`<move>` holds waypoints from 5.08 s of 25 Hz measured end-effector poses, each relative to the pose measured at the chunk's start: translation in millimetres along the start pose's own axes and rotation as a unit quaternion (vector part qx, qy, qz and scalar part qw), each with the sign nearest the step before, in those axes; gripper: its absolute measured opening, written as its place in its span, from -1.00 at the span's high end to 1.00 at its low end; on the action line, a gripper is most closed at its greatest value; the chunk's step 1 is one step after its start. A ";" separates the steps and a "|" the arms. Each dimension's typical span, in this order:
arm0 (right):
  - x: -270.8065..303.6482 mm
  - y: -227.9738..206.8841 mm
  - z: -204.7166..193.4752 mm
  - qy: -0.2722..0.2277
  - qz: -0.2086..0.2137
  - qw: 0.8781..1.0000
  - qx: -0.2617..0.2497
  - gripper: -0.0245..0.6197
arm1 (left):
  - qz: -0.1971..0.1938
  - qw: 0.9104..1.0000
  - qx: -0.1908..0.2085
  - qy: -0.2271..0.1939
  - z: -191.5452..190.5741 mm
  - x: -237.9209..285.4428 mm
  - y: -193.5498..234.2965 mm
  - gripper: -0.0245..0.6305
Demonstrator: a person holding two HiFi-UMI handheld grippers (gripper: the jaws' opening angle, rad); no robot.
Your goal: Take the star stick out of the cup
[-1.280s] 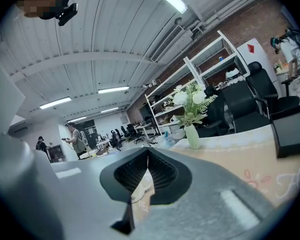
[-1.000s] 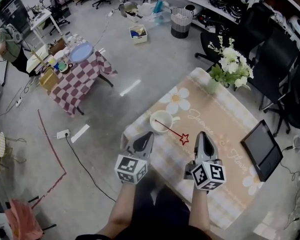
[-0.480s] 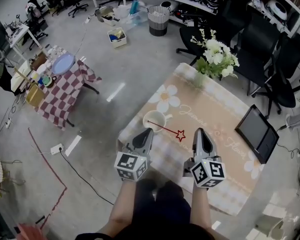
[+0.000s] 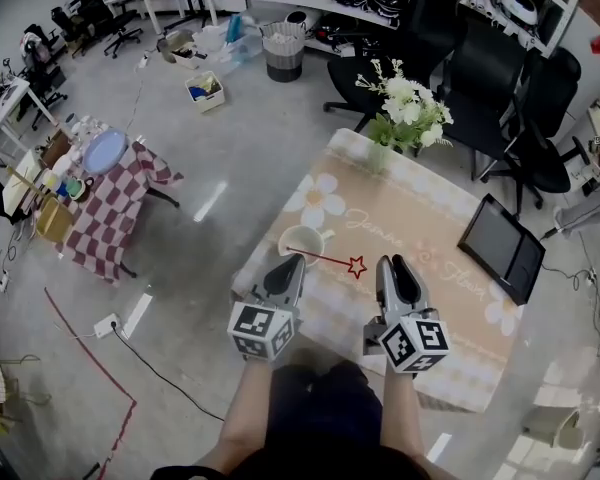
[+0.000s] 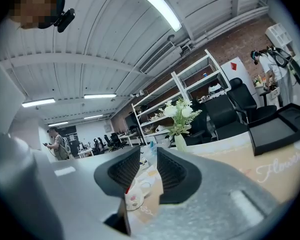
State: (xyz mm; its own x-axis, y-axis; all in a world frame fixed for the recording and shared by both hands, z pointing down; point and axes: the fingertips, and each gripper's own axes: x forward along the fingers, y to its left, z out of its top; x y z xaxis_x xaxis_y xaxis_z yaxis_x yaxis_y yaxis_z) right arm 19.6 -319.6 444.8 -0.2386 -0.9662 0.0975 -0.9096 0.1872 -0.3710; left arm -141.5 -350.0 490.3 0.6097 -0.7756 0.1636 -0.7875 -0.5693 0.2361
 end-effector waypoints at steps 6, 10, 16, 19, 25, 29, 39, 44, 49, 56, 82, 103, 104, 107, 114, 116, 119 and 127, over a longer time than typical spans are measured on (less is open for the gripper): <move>-1.5 9.4 -2.6 -0.012 0.012 1.000 0.023 0.39 | -0.014 1.000 0.007 -0.005 5.2 0.3 2.8 0.89; 0.4 12.0 -8.9 -0.010 0.014 0.999 0.028 0.37 | -0.016 1.000 0.012 -0.001 2.3 -2.4 6.6 0.89; 8.1 16.6 -19.4 -0.001 0.017 0.999 0.034 0.37 | -0.001 1.000 0.010 0.006 -4.0 -9.3 21.2 0.89; 13.0 17.9 -26.3 0.009 0.021 0.999 0.038 0.37 | 0.008 1.000 0.008 0.009 -7.7 -11.6 27.8 0.89; 22.2 21.4 -42.1 0.030 0.028 0.998 0.045 0.37 | 0.029 0.999 0.003 0.022 -19.0 -20.9 44.0 0.89; 25.4 23.2 -50.8 0.034 0.026 0.998 0.051 0.37 | 0.043 0.999 -0.002 0.029 -27.8 -30.4 51.9 0.89; 31.9 28.2 -59.3 0.041 0.035 0.997 0.059 0.42 | 0.066 0.997 -0.010 0.036 -38.8 -46.4 63.7 0.89; 35.9 32.0 -62.1 0.046 0.038 0.997 0.058 0.48 | 0.070 0.997 -0.010 0.035 -38.4 -48.5 68.0 0.89; 35.8 29.3 -61.5 0.042 0.025 0.997 0.052 0.73 | 0.071 0.997 -0.010 0.038 -41.2 -49.3 69.5 0.89; 34.8 30.0 -58.2 0.035 0.037 0.996 0.072 0.88 | 0.072 0.997 -0.012 0.039 -42.7 -50.0 69.3 0.89; 14.3 50.3 -31.5 -0.014 0.048 0.995 0.083 0.88 | 0.045 0.999 0.001 0.009 -20.9 -57.8 66.5 0.89; 8.2 57.4 20.6 -0.071 0.056 0.994 0.053 0.88 | 0.032 0.998 0.003 -0.046 26.9 -47.3 59.1 0.89; 7.4 55.6 23.2 -0.074 0.052 0.995 0.048 0.88 | 0.029 0.998 0.005 -0.048 29.5 -44.9 57.1 0.89; 4.1 48.3 29.6 -0.081 0.038 0.995 0.042 0.88 | 0.017 0.998 0.010 -0.051 34.8 -36.5 49.6 0.89; -11.9 14.8 42.5 -0.091 -0.008 0.995 0.027 0.88 | -0.020 0.999 0.016 -0.043 35.9 -7.7 20.4 0.89; -17.3 3.9 46.4 -0.095 -0.020 0.995 0.027 0.88 | -0.030 0.999 0.017 -0.040 35.4 1.5 11.3 0.89; -25.8 -12.9 49.7 -0.096 -0.041 0.994 0.023 0.88 | -0.047 0.998 0.016 -0.035 32.8 14.7 -1.8 0.89; -54.3 -54.7 52.0 -0.100 -0.099 0.990 0.019 0.88 | -0.090 0.996 0.016 -0.010 17.0 44.5 -39.0 0.89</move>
State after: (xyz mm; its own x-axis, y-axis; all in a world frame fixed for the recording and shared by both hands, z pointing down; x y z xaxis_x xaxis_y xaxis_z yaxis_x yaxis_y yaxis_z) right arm 100.0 -286.6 411.7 0.0177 -0.9998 -0.0112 -0.9173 -0.0118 -0.3980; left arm -85.1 -367.0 472.1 0.7392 -0.6657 0.1026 -0.6688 -0.7074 0.2288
